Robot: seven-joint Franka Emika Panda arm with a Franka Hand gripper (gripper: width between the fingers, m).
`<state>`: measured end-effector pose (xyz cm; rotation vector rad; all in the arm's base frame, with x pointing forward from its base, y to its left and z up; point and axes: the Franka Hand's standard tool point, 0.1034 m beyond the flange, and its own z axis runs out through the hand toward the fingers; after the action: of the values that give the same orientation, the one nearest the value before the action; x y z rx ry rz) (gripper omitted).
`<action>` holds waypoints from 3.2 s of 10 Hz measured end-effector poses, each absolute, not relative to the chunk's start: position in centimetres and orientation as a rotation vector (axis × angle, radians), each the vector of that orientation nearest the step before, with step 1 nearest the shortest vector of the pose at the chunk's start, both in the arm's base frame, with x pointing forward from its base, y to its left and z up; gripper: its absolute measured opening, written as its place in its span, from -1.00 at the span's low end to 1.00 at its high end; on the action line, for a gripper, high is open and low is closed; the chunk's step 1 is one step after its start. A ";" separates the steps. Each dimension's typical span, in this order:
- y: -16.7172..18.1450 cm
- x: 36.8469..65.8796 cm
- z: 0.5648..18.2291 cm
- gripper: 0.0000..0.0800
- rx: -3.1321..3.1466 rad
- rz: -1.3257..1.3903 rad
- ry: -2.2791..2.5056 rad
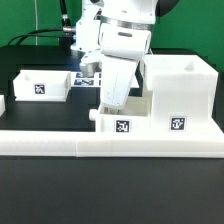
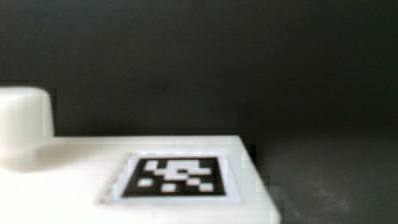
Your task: Assemble drawer
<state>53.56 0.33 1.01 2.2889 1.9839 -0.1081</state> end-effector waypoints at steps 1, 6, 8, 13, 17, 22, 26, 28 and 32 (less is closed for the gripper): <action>0.3 53.6 1.0 -0.89 2.289 -0.108 1.984; 0.0 53.4 1.0 -0.89 2.242 -0.184 2.045; -0.2 53.4 1.1 -0.89 2.241 -0.185 2.047; 0.4 53.5 1.0 -0.89 2.233 -0.202 2.059; 0.0 53.5 0.9 -0.89 2.242 -0.171 2.043; 0.4 53.8 0.8 -0.89 2.223 -0.132 2.038; 0.4 53.8 0.7 -0.89 2.224 -0.127 2.035; 0.4 54.0 0.8 -0.89 2.199 -0.126 2.040; 0.0 54.0 0.8 -0.89 2.177 -0.147 2.037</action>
Offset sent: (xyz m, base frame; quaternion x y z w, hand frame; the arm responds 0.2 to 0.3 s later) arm 0.0020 0.0024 -0.0091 0.0296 -0.0668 -0.1215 0.9899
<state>53.99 0.00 0.81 2.1768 2.0370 -0.1475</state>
